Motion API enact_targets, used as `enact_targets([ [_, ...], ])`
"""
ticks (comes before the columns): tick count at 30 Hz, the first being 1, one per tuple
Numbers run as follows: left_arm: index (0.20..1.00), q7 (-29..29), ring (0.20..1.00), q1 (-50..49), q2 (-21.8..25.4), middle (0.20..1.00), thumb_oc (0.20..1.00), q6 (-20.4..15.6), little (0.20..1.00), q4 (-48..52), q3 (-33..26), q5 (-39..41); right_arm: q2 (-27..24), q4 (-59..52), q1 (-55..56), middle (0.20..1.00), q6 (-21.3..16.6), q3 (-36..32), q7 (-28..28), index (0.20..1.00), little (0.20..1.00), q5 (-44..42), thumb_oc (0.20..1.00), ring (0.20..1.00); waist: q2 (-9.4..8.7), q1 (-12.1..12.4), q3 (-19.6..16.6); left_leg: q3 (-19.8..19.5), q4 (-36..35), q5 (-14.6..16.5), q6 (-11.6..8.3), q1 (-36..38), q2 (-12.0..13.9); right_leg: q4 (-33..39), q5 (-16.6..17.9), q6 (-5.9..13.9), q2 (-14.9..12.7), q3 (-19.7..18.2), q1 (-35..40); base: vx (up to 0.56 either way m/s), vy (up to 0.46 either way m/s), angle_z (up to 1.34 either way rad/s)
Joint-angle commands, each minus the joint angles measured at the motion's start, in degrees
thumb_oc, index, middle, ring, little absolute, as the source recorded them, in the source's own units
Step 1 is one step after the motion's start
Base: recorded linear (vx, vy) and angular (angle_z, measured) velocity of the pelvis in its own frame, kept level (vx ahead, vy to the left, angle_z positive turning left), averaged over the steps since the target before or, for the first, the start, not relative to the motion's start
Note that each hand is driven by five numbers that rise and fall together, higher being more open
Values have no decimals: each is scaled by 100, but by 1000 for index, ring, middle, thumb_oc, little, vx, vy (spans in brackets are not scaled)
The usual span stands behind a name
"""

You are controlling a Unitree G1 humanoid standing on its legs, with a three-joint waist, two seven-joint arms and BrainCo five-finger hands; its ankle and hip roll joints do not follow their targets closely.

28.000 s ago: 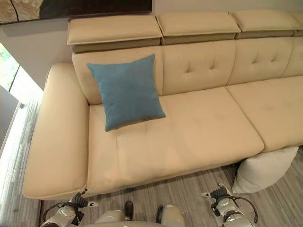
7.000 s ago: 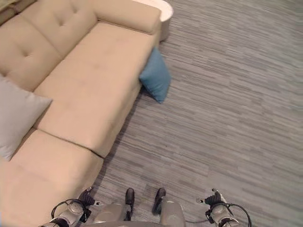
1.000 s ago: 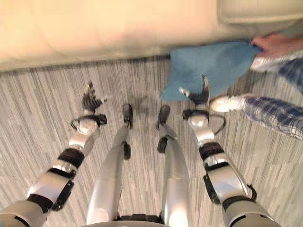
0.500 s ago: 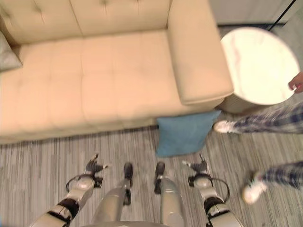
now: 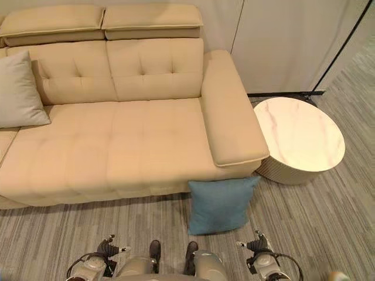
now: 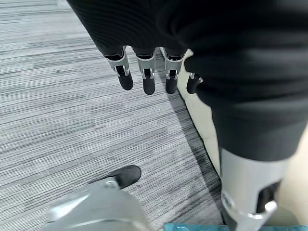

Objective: Pick up all the scattered cushions and arrange them neatly on the sofa.

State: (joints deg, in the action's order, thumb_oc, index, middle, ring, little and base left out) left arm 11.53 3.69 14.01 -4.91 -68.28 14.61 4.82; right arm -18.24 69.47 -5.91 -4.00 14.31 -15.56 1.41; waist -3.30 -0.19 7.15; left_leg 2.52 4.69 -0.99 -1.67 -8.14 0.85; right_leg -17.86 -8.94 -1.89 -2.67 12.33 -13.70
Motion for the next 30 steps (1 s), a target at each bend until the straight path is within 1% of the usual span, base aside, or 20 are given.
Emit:
enact_targets([
  [1, 1000, -4, 1000, -102, 112, 1000, 1000, -37, 1000, 187, -291, -241, 39, -41, -54, 1000, 69, 184, 61, 1000, 1000, 329, 1000, 1000, -310, 197, 61, 0, 184, 539, 15, 128, -283, 1352, 622, 845, -102, -296, 1078, 268, 174, -8],
  [3, 1000, 7, 1000, -101, 172, 1000, 1000, -34, 1000, 213, -328, -221, 58, -57, -110, 1000, 92, 232, 79, 1000, 1000, 394, 1000, 1000, -273, 231, 144, 8, 175, 556, 105, 186, -245, 705, 631, 960, -150, -355, 816, 42, 126, -68],
  [4, 1000, 4, 1000, -83, 213, 1000, 1000, -30, 1000, 232, -327, -222, 65, -55, -157, 1000, 114, 259, 84, 1000, 1000, 439, 1000, 1000, -242, 236, 212, 17, 208, 567, 159, 191, -230, 351, 628, 1052, -187, -401, 595, -22, 58, -106],
  [5, 1000, 12, 1000, -46, 235, 1000, 1000, -47, 1000, 227, -324, -233, 73, -64, -181, 1000, 109, 266, 83, 1000, 1000, 443, 1000, 1000, -211, 223, 241, -5, 231, 594, 193, 196, -229, 173, 622, 1141, -206, -477, 466, 16, 29, -72],
  [6, 1000, 13, 1000, -33, 257, 1000, 1000, -57, 1000, 210, -315, -259, 71, -72, -201, 1000, 132, 278, 104, 1000, 1000, 477, 1000, 1000, -182, 202, 243, -49, 230, 644, 234, 265, -257, 132, 615, 1120, -272, -656, 385, 54, -13, -13],
  [9, 1000, 28, 1000, -30, 268, 1000, 1000, -69, 1000, 142, -326, -285, 52, -61, -242, 1000, 141, 262, 103, 1000, 1000, 529, 1000, 1000, -98, 169, 178, -100, 119, 655, 224, 343, -177, 505, 774, 1049, -559, -737, 335, 73, -96, 6],
  [11, 1000, 41, 1000, -19, 270, 1000, 1000, -81, 1000, 132, -336, -273, 45, -76, -253, 1000, 153, 250, 96, 1000, 1000, 541, 1000, 1000, -86, 145, 165, -127, 104, 652, 210, 348, -169, 580, 842, 1068, -605, -803, 297, 53, -116, -24],
  [12, 1000, 58, 1000, -5, 292, 1000, 1000, -84, 1000, 110, -346, -257, 35, -98, -255, 1000, 180, 250, 95, 1000, 1000, 561, 1000, 1000, -101, 120, 141, -155, 94, 644, 171, 349, -157, 717, 945, 1107, -699, -907, 294, 48, -169, 9],
  [13, 1000, 62, 1000, 12, 300, 1000, 1000, -95, 1000, 97, -352, -259, 37, -113, -270, 1000, 171, 258, 100, 1000, 1000, 564, 1000, 1000, -130, 116, 130, -156, 100, 651, 141, 351, -153, 877, 980, 1128, -736, -879, 385, 135, -357, 32],
  [14, 1000, 78, 1000, -1, 278, 1000, 1000, -82, 1000, 52, -369, -271, 34, -103, -250, 1000, 164, 284, 129, 1000, 1000, 573, 1000, 1000, -208, 152, -20, -150, 57, 650, 43, 376, -116, 1265, 1000, 1142, -727, -751, 635, 119, -360, 22],
  [17, 1000, 66, 1000, 6, 225, 1000, 1000, -76, 1000, 39, -348, -211, 25, -142, -248, 1000, 123, 251, 100, 1000, 1000, 455, 1000, 1000, -212, 126, -43, -229, -7, 561, -143, 358, 69, 1471, 906, 1077, -580, -711, 788, 53, -264, 17],
  [20, 1000, 66, 1000, 6, 225, 1000, 1000, -76, 1000, 39, -349, -211, 25, -142, -249, 1000, 123, 251, 100, 1000, 1000, 455, 1000, 1000, -212, 125, -43, -230, -7, 561, -143, 358, 69, 1471, 906, 1077, -580, -710, 788, -3, -60, 8],
  [21, 1000, 65, 1000, 20, 212, 1000, 1000, -69, 1000, 36, -330, -207, 24, -151, -237, 1000, 110, 242, 93, 1000, 1000, 423, 1000, 1000, -204, 118, -42, -242, -13, 519, -195, 316, 129, 1482, 873, 1055, -546, -671, 796, -52, -441, 8],
  [22, 1000, 49, 1000, 105, 172, 1000, 1000, -47, 1000, 112, -184, -212, -6, -156, -147, 1000, 77, 159, 31, 1000, 1000, 252, 1000, 1000, -176, 35, -15, -220, 22, 288, -456, 103, 512, 1634, 639, 865, -299, -423, 942, -42, -629, 26],
  [23, 1000, 24, 1000, 155, 145, 1000, 1000, -13, 1000, 159, -87, -234, -40, -76, -80, 1000, 91, 145, 32, 1000, 1000, 208, 1000, 1000, -166, -22, 35, -159, 257, 203, -511, -50, 626, 1673, 545, 733, -216, -214, 1082, -46, -594, 147],
  [24, 1000, 26, 1000, 172, 128, 1000, 1000, -5, 1000, 178, -65, -225, -45, -80, -67, 1000, 103, 127, 30, 1000, 1000, 174, 1000, 1000, -169, -58, 76, -66, 390, 202, -507, -110, 651, 1658, 521, 706, -221, -158, 1098, -28, -274, 144],
  [25, 1000, 3, 1000, 161, 108, 1000, 1000, 13, 1000, 199, -37, -236, -60, -69, -46, 1000, 127, 99, 36, 1000, 1000, 144, 1000, 1000, -172, -91, 101, 168, 517, 220, -432, -159, 669, 1644, 486, 646, -201, -111, 1130, -44, -110, 141],
  [27, 1000, -14, 1000, 123, 64, 1000, 1000, 11, 1000, 175, -34, -259, -43, -26, -9, 1000, 122, 81, 45, 1000, 1000, 120, 1000, 1000, -179, -111, 101, 247, 548, 287, -365, -170, 529, 1652, 498, 638, -175, -112, 1161, -16, -67, 23],
  [29, 1000, -24, 1000, 69, 68, 1000, 1000, 46, 1000, 160, -54, -293, -31, 33, 29, 1000, 149, 94, 40, 1000, 1000, 176, 1000, 1000, -178, -117, 8, 480, 395, 282, -330, -69, 548, 1732, 522, 664, -153, -106, 1201, 58, 8, 13],
  [30, 1000, -34, 1000, 39, 63, 1000, 1000, 57, 1000, 132, -69, -310, -10, 63, 35, 1000, 150, 95, 40, 1000, 1000, 182, 1000, 1000, -193, -107, -32, 450, 346, 299, -319, -11, 512, 1749, 534, 675, -150, -108, 1241, 100, 21, 24],
])
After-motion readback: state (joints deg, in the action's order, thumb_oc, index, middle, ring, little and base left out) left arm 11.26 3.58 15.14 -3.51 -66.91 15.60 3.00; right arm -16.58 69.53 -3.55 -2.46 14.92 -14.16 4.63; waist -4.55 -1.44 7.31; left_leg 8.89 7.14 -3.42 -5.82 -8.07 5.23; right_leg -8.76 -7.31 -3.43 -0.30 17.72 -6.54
